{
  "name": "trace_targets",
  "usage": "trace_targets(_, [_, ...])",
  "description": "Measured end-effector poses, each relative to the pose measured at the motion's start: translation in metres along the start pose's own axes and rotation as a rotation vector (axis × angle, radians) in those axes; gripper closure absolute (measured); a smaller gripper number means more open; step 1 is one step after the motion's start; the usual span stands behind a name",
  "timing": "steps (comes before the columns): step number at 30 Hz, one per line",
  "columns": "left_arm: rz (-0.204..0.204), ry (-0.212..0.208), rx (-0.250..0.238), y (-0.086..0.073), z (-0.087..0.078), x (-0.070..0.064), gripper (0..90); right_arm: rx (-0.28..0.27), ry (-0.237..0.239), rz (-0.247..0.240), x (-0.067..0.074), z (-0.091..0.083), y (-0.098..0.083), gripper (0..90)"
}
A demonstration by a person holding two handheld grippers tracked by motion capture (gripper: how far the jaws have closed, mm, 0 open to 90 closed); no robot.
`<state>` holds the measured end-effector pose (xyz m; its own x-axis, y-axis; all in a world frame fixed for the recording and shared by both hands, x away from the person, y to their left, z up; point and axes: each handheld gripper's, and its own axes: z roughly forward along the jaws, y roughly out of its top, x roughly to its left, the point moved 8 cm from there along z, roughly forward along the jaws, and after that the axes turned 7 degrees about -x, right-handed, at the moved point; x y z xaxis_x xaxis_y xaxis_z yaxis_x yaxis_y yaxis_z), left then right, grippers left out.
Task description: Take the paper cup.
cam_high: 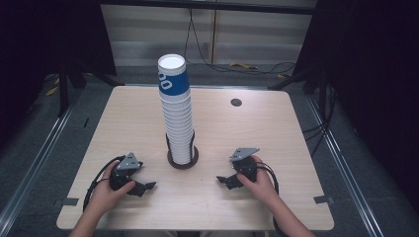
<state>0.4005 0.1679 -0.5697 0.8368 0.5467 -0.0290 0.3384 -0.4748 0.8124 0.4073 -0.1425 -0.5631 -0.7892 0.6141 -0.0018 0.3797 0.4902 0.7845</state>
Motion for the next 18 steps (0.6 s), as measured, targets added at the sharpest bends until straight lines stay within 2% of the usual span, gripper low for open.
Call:
trace_targets(10, [0.005,0.000,0.006,0.000,0.000,0.000,7.2,0.002,-0.006,0.011,0.001,0.004,0.003,8.0])
trace_targets(11, [0.000,-0.003,0.002,0.000,0.000,0.000,7.2,0.004,-0.006,0.011,0.001,0.004,0.003,8.4])
trace_targets(12, [-0.023,-0.005,-0.005,0.000,0.000,0.000,7.2,0.028,0.002,0.005,0.000,0.002,0.003,8.7])
trace_targets(13, [-0.033,-0.004,0.000,0.000,-0.001,0.000,7.5,0.057,0.020,0.001,0.000,-0.001,0.003,14.1])
trace_targets(15, [-0.045,0.002,0.011,0.001,-0.004,0.003,11.3,0.063,0.061,0.020,0.002,-0.003,0.006,13.1])
trace_targets(16, [-0.061,0.005,0.023,0.001,-0.006,0.004,16.1,0.070,0.078,0.032,0.002,-0.004,0.007,14.2])
trace_targets(18, [-0.087,0.007,0.045,0.000,-0.009,0.006,15.6,0.093,0.087,0.052,0.001,-0.006,0.008,14.2])
